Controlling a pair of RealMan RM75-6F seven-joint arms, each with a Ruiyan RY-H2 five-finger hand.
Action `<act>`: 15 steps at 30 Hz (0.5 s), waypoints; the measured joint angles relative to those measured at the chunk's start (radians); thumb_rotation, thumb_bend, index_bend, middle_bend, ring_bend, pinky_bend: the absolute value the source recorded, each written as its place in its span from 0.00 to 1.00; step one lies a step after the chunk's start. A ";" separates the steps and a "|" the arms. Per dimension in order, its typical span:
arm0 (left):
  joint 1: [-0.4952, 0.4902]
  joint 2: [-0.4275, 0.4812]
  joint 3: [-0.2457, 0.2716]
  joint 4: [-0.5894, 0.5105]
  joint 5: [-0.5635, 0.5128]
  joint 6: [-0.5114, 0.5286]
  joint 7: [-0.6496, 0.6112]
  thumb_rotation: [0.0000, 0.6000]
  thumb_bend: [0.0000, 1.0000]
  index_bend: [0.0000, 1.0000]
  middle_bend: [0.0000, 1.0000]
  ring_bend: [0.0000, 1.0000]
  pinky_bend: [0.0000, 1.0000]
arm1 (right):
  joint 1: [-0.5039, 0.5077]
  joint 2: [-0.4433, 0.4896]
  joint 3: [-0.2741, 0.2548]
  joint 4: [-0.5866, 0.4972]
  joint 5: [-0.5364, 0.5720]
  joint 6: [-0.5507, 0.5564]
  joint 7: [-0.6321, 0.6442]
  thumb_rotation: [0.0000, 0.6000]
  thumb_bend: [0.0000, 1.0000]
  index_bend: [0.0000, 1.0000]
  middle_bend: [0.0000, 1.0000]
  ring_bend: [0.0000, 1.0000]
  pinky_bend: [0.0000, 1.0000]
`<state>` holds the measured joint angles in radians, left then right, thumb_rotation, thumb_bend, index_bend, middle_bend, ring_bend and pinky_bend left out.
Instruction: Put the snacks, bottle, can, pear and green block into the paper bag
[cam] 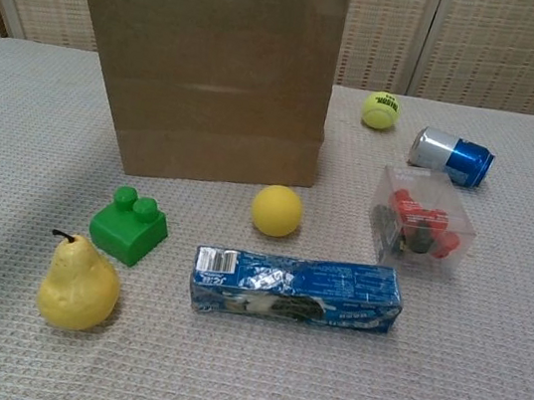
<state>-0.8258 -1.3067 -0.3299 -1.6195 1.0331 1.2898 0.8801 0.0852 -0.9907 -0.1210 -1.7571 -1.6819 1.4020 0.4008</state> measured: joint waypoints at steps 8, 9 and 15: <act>0.020 0.039 0.008 -0.057 0.023 0.025 -0.028 1.00 0.44 0.00 0.00 0.00 0.17 | -0.005 -0.004 0.000 0.003 -0.003 0.008 -0.009 1.00 0.01 0.00 0.00 0.00 0.00; 0.025 0.046 0.009 -0.063 0.025 0.028 -0.033 1.00 0.44 0.01 0.00 0.00 0.18 | -0.006 -0.004 0.000 0.004 -0.004 0.010 -0.008 1.00 0.01 0.00 0.00 0.00 0.00; 0.082 0.120 0.034 -0.096 0.072 0.049 -0.108 1.00 0.46 0.08 0.01 0.05 0.22 | -0.007 -0.005 0.001 0.010 -0.004 0.014 -0.004 1.00 0.01 0.00 0.00 0.00 0.00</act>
<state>-0.7442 -1.1870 -0.2957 -1.7155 1.1046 1.3392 0.7720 0.0779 -0.9953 -0.1200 -1.7474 -1.6854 1.4157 0.3965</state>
